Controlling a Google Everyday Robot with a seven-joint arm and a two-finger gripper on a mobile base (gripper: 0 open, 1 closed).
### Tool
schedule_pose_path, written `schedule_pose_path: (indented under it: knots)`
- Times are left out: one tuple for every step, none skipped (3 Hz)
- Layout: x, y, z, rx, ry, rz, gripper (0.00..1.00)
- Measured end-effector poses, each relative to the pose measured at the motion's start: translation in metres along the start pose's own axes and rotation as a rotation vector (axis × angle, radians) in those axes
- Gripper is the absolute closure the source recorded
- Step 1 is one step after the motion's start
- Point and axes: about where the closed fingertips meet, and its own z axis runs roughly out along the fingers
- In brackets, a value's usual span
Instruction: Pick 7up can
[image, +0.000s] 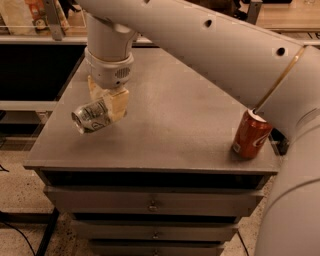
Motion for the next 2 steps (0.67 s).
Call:
schedule_pose_path:
  knots:
    - [0.0034, -0.0017, -0.0078, 0.025, -0.014, 0.025, 0.55]
    - [0.0026, -0.0033, -0.0075, 0.031, -0.015, 0.023, 0.78]
